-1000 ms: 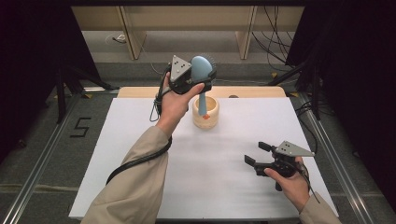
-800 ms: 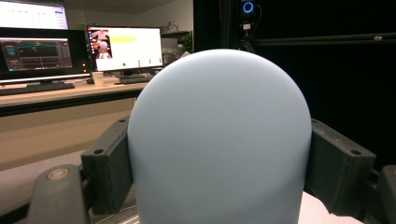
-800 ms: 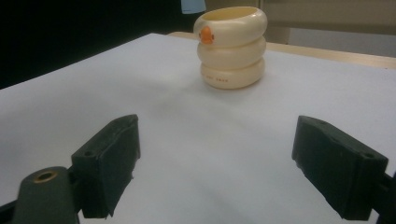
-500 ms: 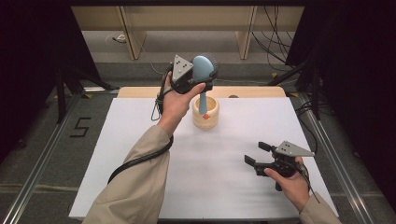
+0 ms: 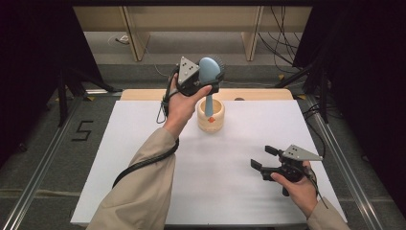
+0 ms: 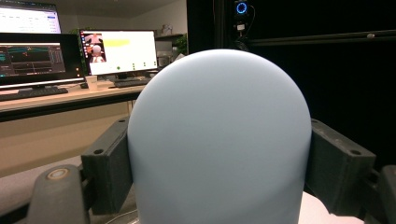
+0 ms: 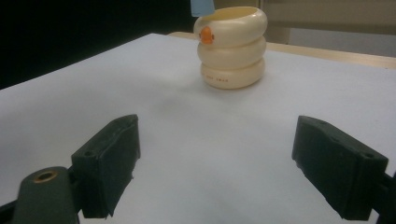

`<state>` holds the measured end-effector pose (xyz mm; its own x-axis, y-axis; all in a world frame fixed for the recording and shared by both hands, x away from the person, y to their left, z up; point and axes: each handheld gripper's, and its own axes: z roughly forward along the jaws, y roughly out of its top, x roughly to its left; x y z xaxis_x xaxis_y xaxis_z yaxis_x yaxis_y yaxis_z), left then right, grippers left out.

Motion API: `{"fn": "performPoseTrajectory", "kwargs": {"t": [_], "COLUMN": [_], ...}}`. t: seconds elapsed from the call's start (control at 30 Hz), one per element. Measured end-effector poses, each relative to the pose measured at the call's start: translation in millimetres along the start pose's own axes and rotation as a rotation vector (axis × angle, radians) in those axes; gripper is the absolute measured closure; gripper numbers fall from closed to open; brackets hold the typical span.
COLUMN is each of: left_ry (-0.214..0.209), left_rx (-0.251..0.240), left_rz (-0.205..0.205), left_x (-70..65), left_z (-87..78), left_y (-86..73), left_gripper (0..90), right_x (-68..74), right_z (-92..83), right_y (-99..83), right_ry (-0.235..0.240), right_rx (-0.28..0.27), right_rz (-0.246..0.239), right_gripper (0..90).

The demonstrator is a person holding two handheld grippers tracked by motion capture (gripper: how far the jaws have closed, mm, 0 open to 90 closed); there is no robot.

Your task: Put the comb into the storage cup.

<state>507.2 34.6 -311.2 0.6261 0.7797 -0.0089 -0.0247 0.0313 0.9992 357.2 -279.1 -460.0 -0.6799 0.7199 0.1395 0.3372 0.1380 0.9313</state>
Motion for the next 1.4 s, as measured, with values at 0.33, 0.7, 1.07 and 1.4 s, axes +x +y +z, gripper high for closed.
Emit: {"fn": "performPoseTrajectory", "kwargs": {"t": [0.33,0.7,1.07,1.4], "left_ry": [-0.005,-0.014,-0.015,-0.026], "left_rx": [-0.01,-0.016,-0.02,-0.03], "left_rz": [0.005,0.02,0.021,0.018], "left_x": [2.3,2.4,6.2,4.5], "left_z": [2.0,5.2,9.0,11.1], "left_y": [-0.3,-1.7,-1.8,-3.3], "left_gripper": [19.4,19.4,19.4,19.4], "right_x": [-0.1,-0.3,-0.2,0.0], "right_z": [-0.1,0.2,0.4,0.4], "right_y": [0.2,-0.2,-0.5,-0.3], "right_ry": [-0.002,0.001,0.002,0.004], "right_rx": [-0.001,-0.003,0.002,0.0], "right_rz": [-0.003,-0.002,-0.002,-0.002], "right_gripper": [16.0,16.0,16.0,16.0]}}
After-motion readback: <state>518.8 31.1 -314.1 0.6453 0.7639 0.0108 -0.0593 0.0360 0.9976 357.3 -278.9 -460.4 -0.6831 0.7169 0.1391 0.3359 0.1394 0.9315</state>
